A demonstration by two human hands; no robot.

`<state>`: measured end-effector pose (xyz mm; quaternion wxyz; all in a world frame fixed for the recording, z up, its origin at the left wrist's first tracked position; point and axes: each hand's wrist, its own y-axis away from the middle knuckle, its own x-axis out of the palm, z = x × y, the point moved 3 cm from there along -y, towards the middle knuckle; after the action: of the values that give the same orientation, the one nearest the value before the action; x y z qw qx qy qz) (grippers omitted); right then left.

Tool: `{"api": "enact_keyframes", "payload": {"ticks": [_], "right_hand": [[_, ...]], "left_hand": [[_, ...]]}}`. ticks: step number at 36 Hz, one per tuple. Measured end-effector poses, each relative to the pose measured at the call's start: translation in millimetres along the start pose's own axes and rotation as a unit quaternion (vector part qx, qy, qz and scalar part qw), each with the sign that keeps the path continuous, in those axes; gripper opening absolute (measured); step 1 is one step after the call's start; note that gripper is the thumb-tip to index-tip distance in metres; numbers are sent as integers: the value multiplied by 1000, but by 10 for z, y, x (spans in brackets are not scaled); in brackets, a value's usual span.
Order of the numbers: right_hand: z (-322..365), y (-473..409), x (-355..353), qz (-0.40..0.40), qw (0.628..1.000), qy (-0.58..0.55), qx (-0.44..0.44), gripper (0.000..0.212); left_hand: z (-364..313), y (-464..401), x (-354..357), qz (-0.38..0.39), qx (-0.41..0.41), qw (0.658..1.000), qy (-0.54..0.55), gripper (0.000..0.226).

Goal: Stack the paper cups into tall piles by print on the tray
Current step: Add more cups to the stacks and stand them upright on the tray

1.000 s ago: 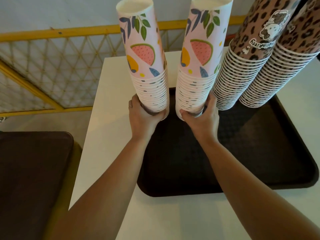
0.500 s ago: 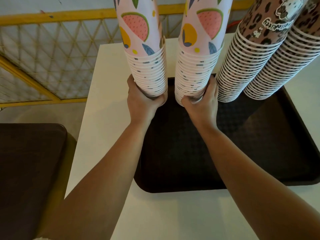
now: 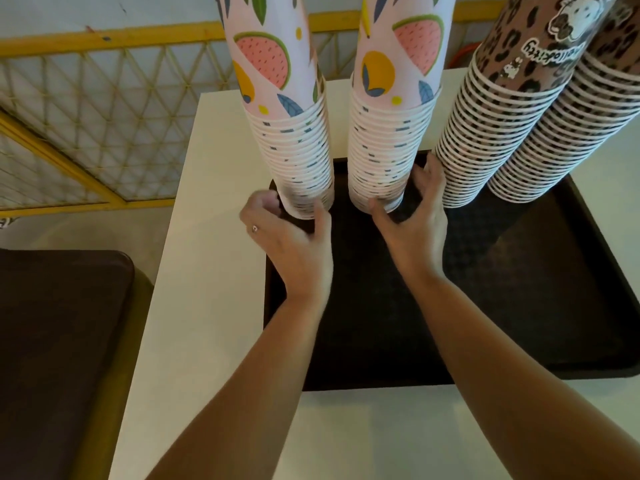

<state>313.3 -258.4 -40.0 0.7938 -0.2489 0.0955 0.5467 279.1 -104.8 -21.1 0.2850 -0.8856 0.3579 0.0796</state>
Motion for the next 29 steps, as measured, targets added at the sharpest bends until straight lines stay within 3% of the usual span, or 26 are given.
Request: {"api": "enact_keyframes", "payload": {"ticks": [3, 5, 8, 12, 15, 20, 29], "right_hand": [[22, 92, -172, -81, 995, 14, -53, 63], [46, 71, -299, -156, 984, 36, -72, 51], [33, -44, -432, -217, 975, 36, -35, 63], [-63, -215, -509, -170, 984, 37, 26, 87], [-160, -269, -500, -126, 991, 35, 41, 98], [-239, -278, -532, -118, 990, 10, 71, 95], [-283, -298, -540, -92, 994, 16, 49, 98]], "left_hand": [[-133, 177, 45, 76, 5, 996, 56, 28], [-243, 221, 142, 140, 2, 987, 77, 34], [-346, 181, 334, 213, -24, 972, 96, 55], [-403, 33, 556, 248, -30, 964, 86, 81], [-408, -47, 656, 256, -26, 963, 77, 85], [-387, -70, 735, 241, -9, 969, 60, 80], [-406, -30, 773, 207, -12, 976, 60, 83]]}}
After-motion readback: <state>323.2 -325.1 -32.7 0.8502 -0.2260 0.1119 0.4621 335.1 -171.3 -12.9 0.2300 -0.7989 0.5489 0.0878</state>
